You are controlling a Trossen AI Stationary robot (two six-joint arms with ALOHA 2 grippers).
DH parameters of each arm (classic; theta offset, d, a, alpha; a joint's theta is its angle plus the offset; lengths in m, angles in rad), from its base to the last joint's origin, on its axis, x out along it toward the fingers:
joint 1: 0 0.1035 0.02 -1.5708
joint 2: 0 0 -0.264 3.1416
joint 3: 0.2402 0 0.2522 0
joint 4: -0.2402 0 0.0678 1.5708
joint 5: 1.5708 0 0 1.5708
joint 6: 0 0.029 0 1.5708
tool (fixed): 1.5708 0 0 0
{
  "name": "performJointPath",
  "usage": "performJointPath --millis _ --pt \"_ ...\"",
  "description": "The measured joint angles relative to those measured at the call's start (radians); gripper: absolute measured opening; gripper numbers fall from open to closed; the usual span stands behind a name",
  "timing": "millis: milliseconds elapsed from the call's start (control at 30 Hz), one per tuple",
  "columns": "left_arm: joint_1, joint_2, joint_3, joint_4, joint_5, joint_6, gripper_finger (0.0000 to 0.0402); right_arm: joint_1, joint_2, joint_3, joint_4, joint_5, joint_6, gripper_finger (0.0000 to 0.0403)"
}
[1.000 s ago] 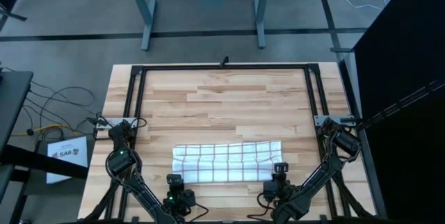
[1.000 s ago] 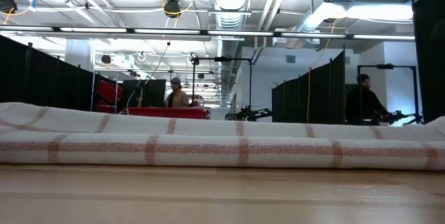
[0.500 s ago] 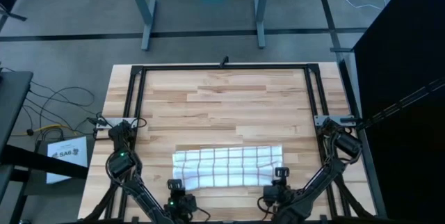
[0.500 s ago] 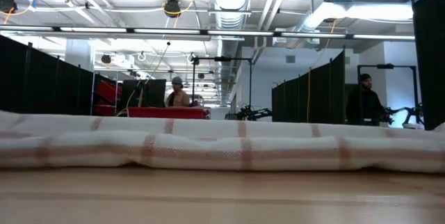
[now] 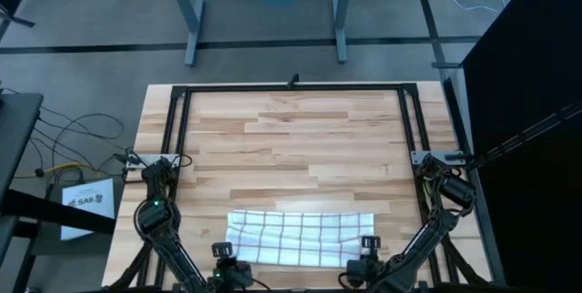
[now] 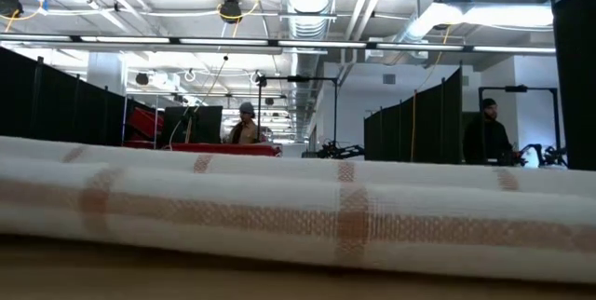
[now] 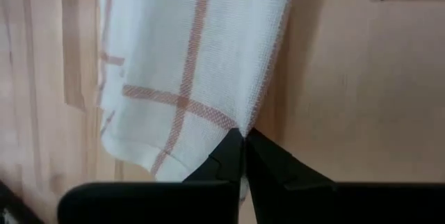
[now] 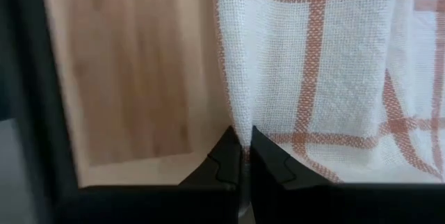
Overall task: Roll towel
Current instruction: Fold the white towel
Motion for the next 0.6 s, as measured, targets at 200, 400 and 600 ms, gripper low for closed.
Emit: performJointPath --millis 200,400,600 --pt "-0.001 -0.082 0.024 0.013 0.007 0.005 0.0 0.001 0.0 0.016 0.056 -0.058 -0.017 0.0" --pt "0.004 -0.173 0.024 0.025 0.028 0.039 0.0 0.009 -0.036 0.016 0.082 -0.079 -0.024 0.0" --pt "0.049 -0.239 -0.072 0.112 0.131 0.125 0.0 0.012 -0.146 -0.014 0.091 -0.067 -0.033 0.0"
